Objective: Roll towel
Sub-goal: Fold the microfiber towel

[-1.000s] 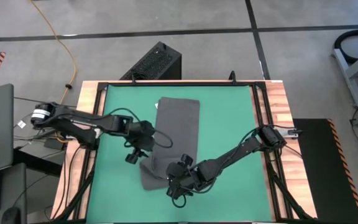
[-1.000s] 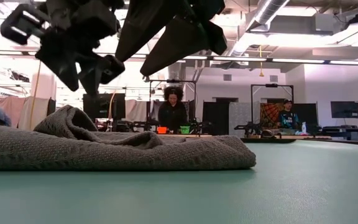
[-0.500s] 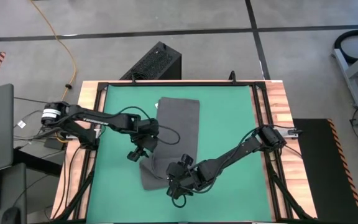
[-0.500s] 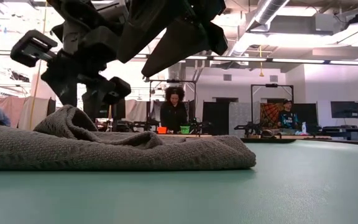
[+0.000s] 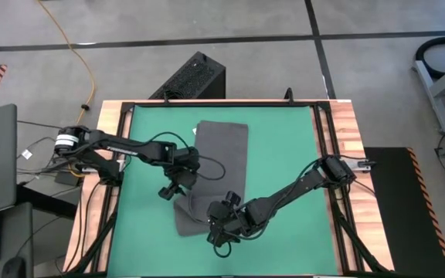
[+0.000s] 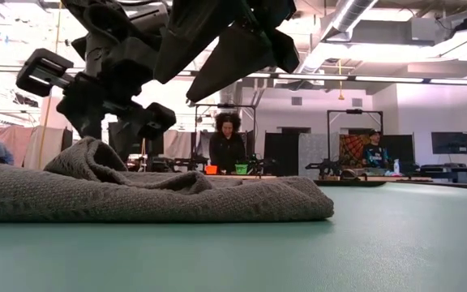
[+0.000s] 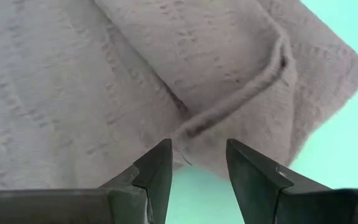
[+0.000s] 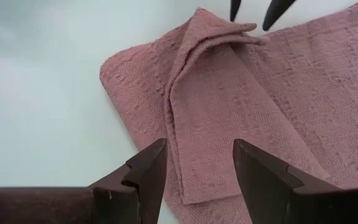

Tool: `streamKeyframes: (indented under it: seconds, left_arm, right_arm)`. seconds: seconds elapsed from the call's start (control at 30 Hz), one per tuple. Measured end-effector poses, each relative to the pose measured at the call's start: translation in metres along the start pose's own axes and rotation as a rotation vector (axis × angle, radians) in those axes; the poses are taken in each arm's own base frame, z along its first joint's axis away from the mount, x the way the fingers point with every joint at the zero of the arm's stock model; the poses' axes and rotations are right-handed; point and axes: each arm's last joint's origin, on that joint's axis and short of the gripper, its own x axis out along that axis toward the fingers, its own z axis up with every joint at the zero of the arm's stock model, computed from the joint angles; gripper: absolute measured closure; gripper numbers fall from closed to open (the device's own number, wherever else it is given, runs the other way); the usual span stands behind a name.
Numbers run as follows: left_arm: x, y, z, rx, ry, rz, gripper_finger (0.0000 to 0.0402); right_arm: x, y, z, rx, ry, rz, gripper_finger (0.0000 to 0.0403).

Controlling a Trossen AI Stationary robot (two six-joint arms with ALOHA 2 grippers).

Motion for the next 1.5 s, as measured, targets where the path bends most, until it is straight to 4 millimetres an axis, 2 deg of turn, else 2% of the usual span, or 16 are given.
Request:
streamKeyframes:
  seconds: [0.2, 0.4, 0.5, 0.67, 0.8, 1.17, 1.27, 1.5]
  left_arm:
    - [0.016, 0.0, -0.004, -0.043, 0.029, -0.078, 0.0262]
    - [0.015, -0.01, -0.001, -0.085, 0.036, -0.122, 0.0265]
    - [0.013, -0.016, 0.002, -0.086, 0.036, -0.129, 0.0284]
    - [0.019, -0.021, 0.006, -0.018, 0.048, -0.099, 0.0341]
    - [0.024, -0.023, 0.009, 0.016, 0.048, -0.082, 0.0369]
    - [0.026, -0.03, 0.007, 0.097, 0.102, -0.09, 0.0375]
    - [0.028, -0.034, 0.008, 0.109, 0.106, -0.096, 0.0393]
    - [0.027, -0.048, 0.013, 0.017, 0.165, 0.028, 0.0401]
  right_arm:
    - [0.0, 0.0, 0.0, 0.002, 0.003, 0.004, 0.0195]
    - [0.0, 0.0, 0.0, 0.004, 0.004, 0.005, 0.0195]
    - [0.0, 0.0, 0.0, 0.004, 0.003, 0.003, 0.0195]
    - [0.002, -0.002, 0.003, 0.009, 0.0, -0.001, 0.0195]
    - [0.001, -0.002, 0.002, 0.014, -0.002, 0.001, 0.0195]
    - [0.001, -0.001, 0.003, 0.021, -0.005, 0.005, 0.0195]
    - [0.001, -0.001, 0.003, 0.022, -0.006, 0.006, 0.0195]
    - [0.003, 0.001, 0.011, 0.048, -0.062, 0.046, 0.0195]
